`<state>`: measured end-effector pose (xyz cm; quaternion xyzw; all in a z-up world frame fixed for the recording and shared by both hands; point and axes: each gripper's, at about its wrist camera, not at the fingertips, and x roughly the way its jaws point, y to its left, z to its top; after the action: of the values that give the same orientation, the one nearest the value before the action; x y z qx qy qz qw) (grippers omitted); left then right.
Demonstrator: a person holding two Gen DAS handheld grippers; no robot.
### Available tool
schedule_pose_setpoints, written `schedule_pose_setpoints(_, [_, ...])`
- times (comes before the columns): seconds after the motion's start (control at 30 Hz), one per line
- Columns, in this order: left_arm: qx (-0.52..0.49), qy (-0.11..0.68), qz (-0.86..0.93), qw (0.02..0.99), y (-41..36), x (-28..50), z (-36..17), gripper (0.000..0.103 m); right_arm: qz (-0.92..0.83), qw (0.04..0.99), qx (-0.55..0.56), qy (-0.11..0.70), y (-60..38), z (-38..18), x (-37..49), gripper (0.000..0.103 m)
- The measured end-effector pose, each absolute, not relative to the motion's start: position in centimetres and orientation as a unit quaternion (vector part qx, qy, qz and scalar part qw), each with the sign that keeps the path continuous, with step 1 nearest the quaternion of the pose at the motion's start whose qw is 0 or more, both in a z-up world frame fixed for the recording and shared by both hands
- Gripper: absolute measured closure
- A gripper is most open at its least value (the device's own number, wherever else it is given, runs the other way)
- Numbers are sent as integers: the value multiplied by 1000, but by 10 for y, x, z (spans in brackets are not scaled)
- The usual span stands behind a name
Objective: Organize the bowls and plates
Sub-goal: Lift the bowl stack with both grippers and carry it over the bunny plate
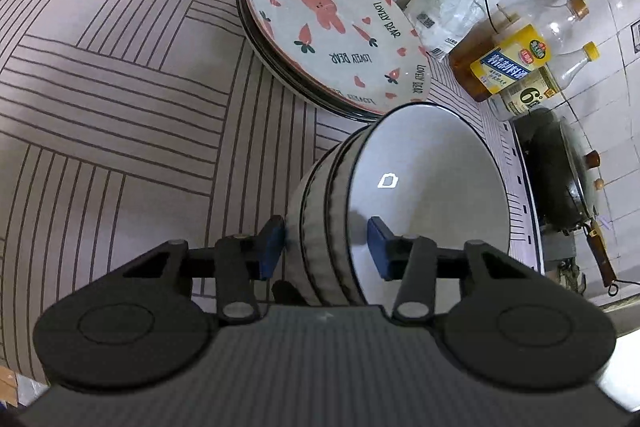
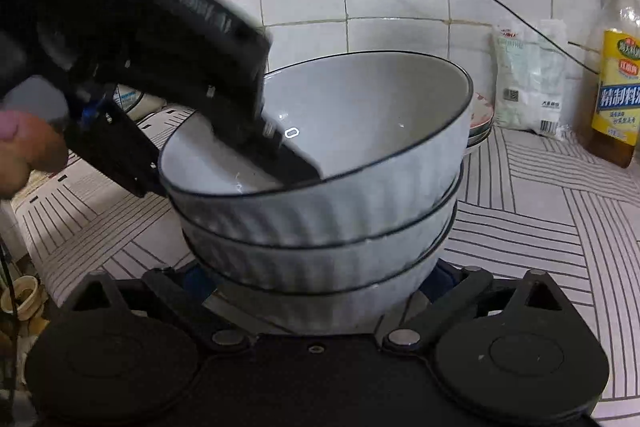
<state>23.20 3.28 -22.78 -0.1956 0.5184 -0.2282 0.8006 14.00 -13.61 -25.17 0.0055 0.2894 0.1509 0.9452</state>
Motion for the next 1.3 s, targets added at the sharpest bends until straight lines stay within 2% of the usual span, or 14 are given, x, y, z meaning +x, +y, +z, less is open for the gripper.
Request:
schedule_pose_setpoints(0.47, [-132, 512, -276, 802, 15, 225, -184, 60, 142, 955, 14, 260, -147, -233, 124, 3])
schedule_pose_setpoints(0.83, [-108, 471, -287, 827, 2, 244, -141, 58, 129, 967, -46, 216, -152, -198, 143, 3])
schedule_pose_setpoints(1.07, [-114, 462, -277, 835, 0, 273, -132, 58, 133, 969, -27, 204, -160, -190, 173, 3])
schedule_pose_setpoints(1.3, [-132, 430, -268, 852, 1, 297, -144, 55, 140, 966, -59, 210, -159, -190, 204, 3])
